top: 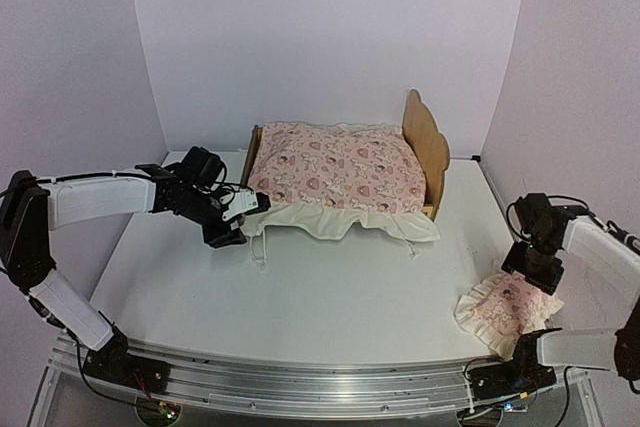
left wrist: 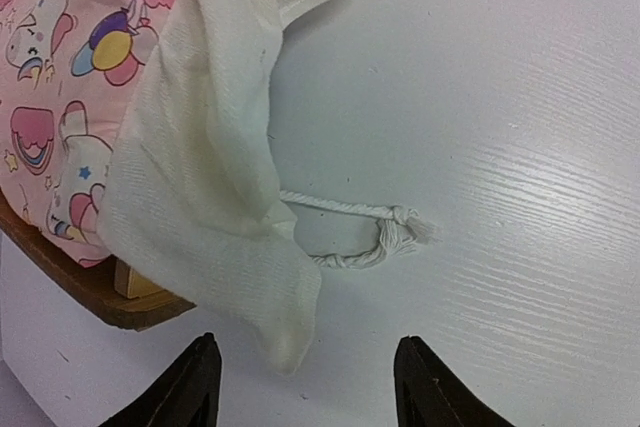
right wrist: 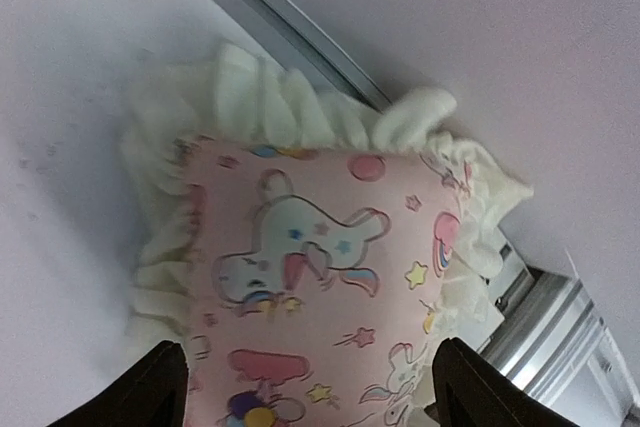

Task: Set up the pet bed

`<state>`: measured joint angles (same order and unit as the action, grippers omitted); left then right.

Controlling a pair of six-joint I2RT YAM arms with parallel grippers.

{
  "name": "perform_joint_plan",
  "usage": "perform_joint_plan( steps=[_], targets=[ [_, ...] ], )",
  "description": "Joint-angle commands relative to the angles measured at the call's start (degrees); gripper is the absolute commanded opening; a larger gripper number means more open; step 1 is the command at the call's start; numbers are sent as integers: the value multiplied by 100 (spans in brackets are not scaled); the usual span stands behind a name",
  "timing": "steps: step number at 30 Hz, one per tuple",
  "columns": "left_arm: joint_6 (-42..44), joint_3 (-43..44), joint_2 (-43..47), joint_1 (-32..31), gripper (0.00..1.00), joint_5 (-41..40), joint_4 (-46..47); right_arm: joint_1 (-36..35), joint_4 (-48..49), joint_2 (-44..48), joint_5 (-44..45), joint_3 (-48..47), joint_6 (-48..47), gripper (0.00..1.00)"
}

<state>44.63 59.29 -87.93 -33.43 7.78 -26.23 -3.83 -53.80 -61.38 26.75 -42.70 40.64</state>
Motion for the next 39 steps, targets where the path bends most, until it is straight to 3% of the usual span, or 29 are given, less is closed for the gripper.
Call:
perform_joint_plan(
  steps=[1,4,5,8,9,10,14,18,22,28,33,36,39],
  targets=[
    [-509,596,384,12,66,258,-435,731,272,-737,-1015,728,397,85],
    [-816,869,532,11,74,225,-726,888,627,-1212,-1304,900,458,77],
    [-927,919,598,12,77,184,-807,890,679,-1284,-1347,897,409,68],
    [-1232,980,833,32,84,71,-990,893,676,-1141,-1114,714,136,16],
    [-1336,968,905,65,86,69,-1039,892,643,-999,-966,589,-32,5],
    [-1426,958,982,107,87,81,-1083,892,604,-827,-784,456,-248,1],
    [-1799,935,1168,402,90,442,-1091,889,450,-45,-120,-657,-1418,0],
    [-2116,868,1310,613,92,910,-918,884,377,-224,-592,-2659,-2894,0],
    [-2128,654,1448,684,92,959,-749,693,43,-1162,-1771,-5183,-3154,0],
    [-2131,463,1576,716,93,963,-699,-1559,95,-3096,-2364,-7905,-3611,0],
    [-2164,525,1583,812,94,1001,-779,-2466,-16,-4927,-2052,-9601,-4300,0],
    [-2240,565,1569,927,94,1074,-863,-2543,219,-5720,-1837,-10375,-4280,0],
    [-2313,567,1541,1048,94,1171,-893,-2534,851,-6127,-1051,-10271,-4611,0]
  ],
)
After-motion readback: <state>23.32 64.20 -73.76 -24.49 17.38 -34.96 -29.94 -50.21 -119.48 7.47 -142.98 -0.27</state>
